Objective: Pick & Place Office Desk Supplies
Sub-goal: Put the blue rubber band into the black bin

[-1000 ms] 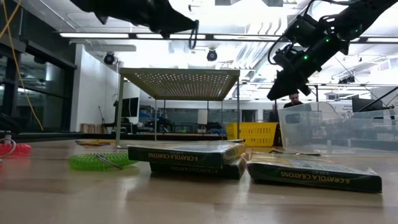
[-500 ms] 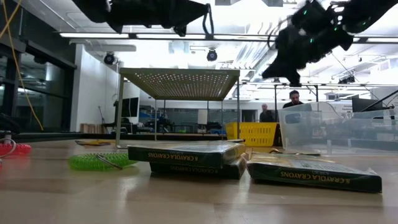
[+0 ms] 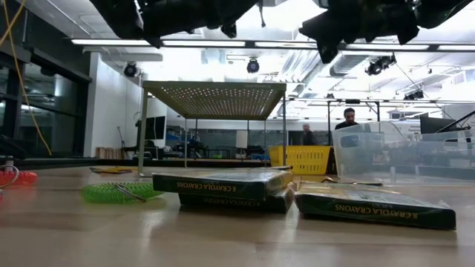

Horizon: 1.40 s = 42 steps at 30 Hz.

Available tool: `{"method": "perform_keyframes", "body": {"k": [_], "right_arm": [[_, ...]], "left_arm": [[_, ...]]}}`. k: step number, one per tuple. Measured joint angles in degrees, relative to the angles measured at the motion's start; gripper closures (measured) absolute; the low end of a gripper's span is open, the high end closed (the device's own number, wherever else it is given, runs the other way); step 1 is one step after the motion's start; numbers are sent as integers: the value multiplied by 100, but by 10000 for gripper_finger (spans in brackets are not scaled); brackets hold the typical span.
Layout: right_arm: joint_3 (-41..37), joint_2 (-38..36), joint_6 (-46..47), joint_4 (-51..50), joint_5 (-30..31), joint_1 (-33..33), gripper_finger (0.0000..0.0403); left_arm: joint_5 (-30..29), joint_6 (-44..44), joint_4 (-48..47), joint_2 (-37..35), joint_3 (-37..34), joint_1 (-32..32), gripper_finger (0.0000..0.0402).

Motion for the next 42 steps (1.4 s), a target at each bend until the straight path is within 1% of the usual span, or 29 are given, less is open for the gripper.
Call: {"method": "perform_keyframes", "body": {"k": [3, 7, 11, 13, 16, 27, 29, 32, 42], "right_arm": [[0, 4, -154, 94, 100, 122, 343], [0, 102, -408, 148, 507, 358, 343], [-2, 247, -593, 535, 858, 566, 343], [-2, 335, -625, 701, 1047, 642, 343], [-2, 503, -631, 973, 1223, 707, 343], [-2, 1115, -628, 1902, 1209, 720, 343], [-4, 1161, -609, 1976, 1210, 720, 343], [-3, 1205, -589, 2082, 1207, 720, 343], [-4, 1213, -583, 2121, 1208, 720, 343]], "left_arm": [[-6, 24, 431, 130, 0, -117, 401], [-77, 26, 719, 246, 0, -201, 401], [-625, 234, 752, 318, 0, -248, 401], [-802, 373, 765, 345, 0, -273, 401], [-897, 430, 751, 356, 0, -281, 401], [-947, 460, 764, 356, 0, -281, 401], [-980, 561, 764, 356, 0, -281, 401], [-1181, 707, 761, 356, 0, -281, 401], [-1202, 819, 753, 356, 0, -239, 401]]}}
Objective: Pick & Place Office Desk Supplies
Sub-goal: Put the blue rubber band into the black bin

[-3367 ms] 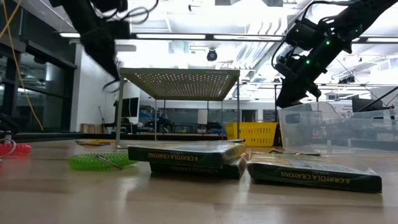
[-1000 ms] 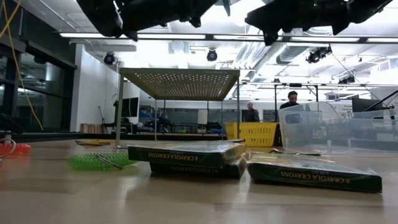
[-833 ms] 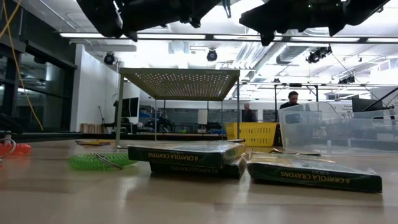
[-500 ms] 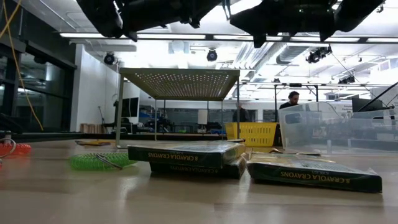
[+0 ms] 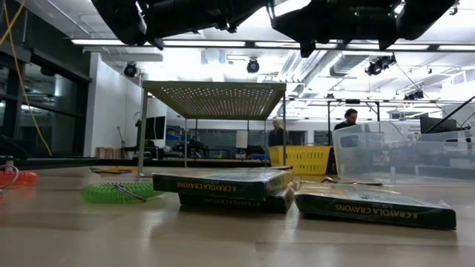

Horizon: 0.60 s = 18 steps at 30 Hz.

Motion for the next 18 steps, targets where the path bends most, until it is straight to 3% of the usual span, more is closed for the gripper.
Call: {"method": "perform_keyframes", "body": {"k": [5, 18], "right_arm": [[0, 0, 6, -2, -1, 0, 337], [0, 0, 29, -2, 64, 0, 268]], "left_arm": [[0, 59, 0, 0, 0, 0, 401], [2, 52, -7, 0, 0, 0, 401]]}}
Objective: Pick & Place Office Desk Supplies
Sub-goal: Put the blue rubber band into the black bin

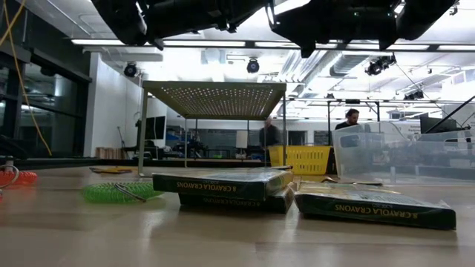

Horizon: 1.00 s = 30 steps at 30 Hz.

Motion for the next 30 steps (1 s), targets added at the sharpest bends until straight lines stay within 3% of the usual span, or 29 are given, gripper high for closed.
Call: {"method": "perform_keyframes", "body": {"k": [30], "right_arm": [[-2, 0, 102, 44, 64, 0, 266]], "left_arm": [[81, 308, 715, 345, 70, 26, 401]]}}
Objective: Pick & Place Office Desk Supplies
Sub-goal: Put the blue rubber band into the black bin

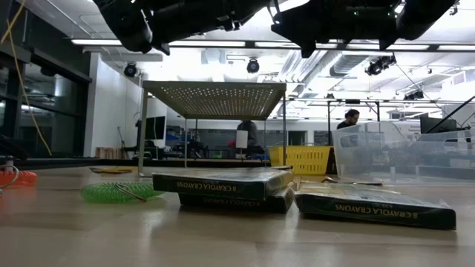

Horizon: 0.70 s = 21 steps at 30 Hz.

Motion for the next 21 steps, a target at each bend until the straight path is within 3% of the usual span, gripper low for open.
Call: {"method": "perform_keyframes", "body": {"k": [7, 21], "right_arm": [[0, 12, 8, 5, -329, 0, 267], [0, 15, 50, 39, -326, 0, 309]], "left_arm": [[-1, 20, 71, 0, 0, 0, 401], [146, 48, 155, 0, 0, 0, 401]]}}
